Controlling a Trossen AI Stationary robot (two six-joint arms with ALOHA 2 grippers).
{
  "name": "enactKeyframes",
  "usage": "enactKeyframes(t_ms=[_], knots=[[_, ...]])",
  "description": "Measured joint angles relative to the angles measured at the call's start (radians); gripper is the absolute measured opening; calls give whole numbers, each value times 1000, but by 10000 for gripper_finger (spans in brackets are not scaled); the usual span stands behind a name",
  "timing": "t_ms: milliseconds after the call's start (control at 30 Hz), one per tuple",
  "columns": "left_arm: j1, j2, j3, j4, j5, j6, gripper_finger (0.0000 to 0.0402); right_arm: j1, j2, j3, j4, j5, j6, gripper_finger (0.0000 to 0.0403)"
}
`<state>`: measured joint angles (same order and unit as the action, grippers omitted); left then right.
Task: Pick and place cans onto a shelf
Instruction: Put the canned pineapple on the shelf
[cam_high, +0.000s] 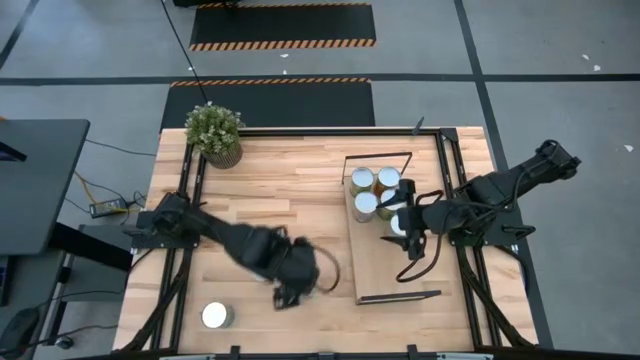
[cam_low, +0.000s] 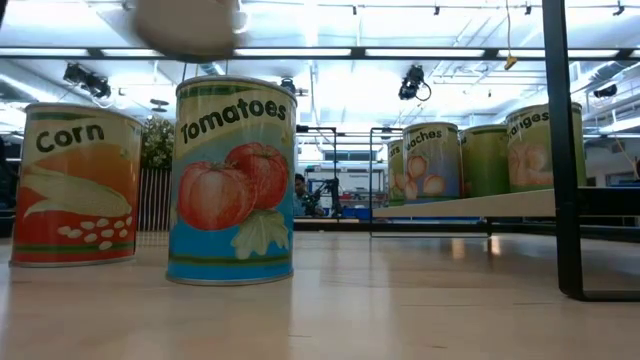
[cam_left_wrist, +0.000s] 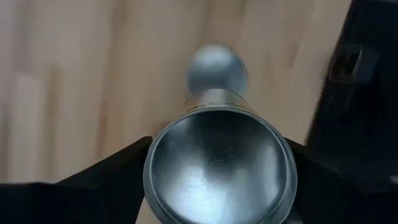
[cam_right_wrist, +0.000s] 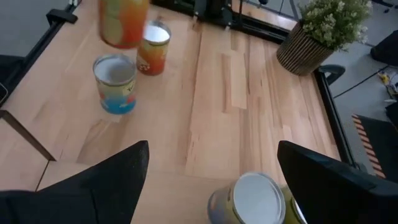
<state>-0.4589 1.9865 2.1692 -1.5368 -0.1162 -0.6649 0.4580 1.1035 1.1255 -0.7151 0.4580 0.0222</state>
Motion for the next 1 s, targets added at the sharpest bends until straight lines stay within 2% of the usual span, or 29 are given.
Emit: enactKeyframes(t_ms=[100, 233, 467, 600, 800, 1000], knots=[[64, 0, 15, 21, -54, 123, 326, 0, -13, 0, -24, 0, 15, 364], [152, 22, 15, 105, -57, 325, 326, -1, -29, -19, -29, 1, 24, 364], [278, 118, 15, 285, 58, 648, 326, -1, -83, -71, -28, 4, 63, 364], [316, 177, 15, 392, 73, 809, 327, -1, -121, -92, -19, 5, 79, 364], [345, 239, 15, 533, 94, 964, 327, -1, -162, -109, -12, 5, 84, 364], [363, 254, 15, 630, 96, 1002, 327, -1, -181, -147, 38, 5, 74, 364]])
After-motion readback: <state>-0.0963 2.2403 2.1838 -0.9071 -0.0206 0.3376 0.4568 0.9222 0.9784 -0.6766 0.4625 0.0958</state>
